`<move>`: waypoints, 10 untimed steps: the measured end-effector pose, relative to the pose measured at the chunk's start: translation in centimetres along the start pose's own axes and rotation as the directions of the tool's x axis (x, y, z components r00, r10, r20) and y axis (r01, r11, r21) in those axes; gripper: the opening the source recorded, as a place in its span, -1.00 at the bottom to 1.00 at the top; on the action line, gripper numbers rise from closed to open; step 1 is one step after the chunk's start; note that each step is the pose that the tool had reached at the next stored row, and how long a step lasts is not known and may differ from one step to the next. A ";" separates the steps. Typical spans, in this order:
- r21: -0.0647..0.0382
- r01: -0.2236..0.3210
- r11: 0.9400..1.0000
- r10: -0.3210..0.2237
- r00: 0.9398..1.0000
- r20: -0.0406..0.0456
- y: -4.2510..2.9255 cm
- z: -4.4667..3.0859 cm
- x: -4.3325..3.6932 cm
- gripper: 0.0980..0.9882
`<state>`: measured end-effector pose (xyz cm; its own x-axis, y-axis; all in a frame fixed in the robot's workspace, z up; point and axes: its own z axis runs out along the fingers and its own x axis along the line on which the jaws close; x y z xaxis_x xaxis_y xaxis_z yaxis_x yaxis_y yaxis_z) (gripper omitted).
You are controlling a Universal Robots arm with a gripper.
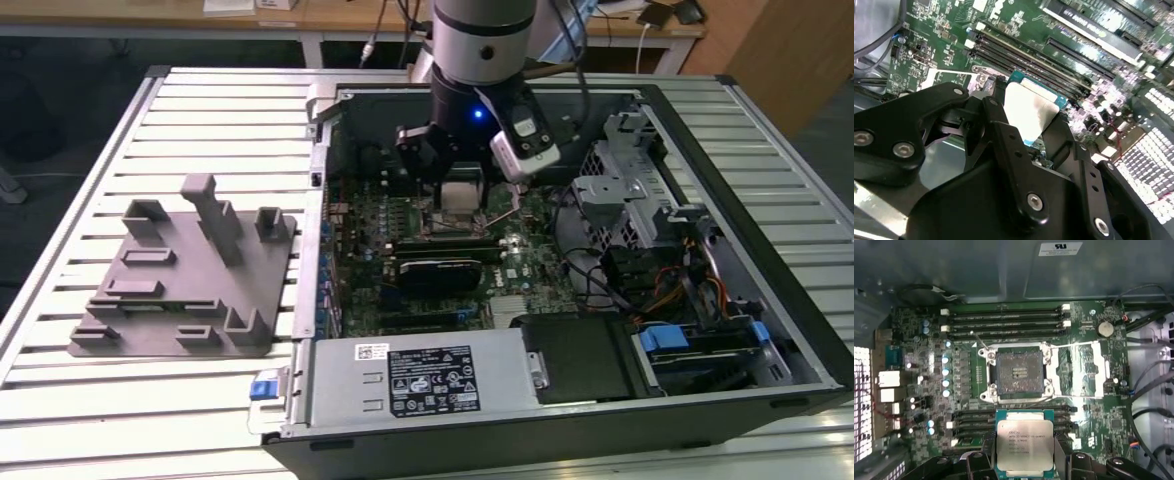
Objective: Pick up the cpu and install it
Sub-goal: 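Pick up the cpu and move it towards the insertion slot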
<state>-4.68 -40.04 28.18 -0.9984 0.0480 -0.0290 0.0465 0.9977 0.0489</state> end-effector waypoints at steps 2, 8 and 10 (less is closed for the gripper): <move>0.000 0.000 1.000 0.000 1.000 0.000 0.36 0.30 -0.03 0.00; 0.000 0.000 1.000 0.000 1.000 0.000 1.36 1.43 -0.03 0.00; 0.000 0.000 1.000 0.000 1.000 0.000 1.70 1.81 -0.02 0.00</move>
<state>-4.52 -38.27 26.46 -0.9984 0.0476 -0.0290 0.0461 0.9977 0.0489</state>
